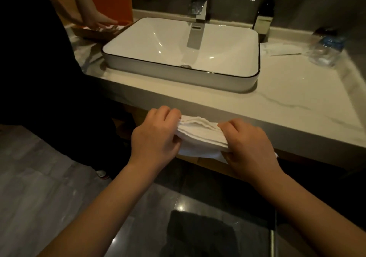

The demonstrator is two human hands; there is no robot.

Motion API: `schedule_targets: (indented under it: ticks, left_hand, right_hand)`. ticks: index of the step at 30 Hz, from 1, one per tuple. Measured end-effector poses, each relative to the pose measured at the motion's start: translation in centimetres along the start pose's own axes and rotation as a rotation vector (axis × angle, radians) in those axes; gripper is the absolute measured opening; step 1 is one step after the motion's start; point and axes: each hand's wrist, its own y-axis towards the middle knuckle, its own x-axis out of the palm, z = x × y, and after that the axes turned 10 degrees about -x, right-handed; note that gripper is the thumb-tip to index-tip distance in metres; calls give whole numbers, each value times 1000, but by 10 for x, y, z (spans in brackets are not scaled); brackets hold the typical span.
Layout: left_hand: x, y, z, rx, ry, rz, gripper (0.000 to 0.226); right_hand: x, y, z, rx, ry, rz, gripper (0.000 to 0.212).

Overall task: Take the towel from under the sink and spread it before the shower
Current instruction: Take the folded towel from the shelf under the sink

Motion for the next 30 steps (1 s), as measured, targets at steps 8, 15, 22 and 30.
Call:
schedule_targets:
  ticks: [8,15,22,30]
  left_hand:
    - [-92,31,31,-3,-20,5,37]
    - [-161,60,69,15,-20,36,43]
    - [-222,74,104,16,-32,42,44]
    - [-285,76,124,-50,28,79,41]
  right_hand:
    - [-108,17,6,-2,-75,-61,36]
    - [-195,23,21,11,-105,-44,44]
    - [-273,22,35,1,-149,-38,38]
    - [-339,23,36,-68,-138,-23,36]
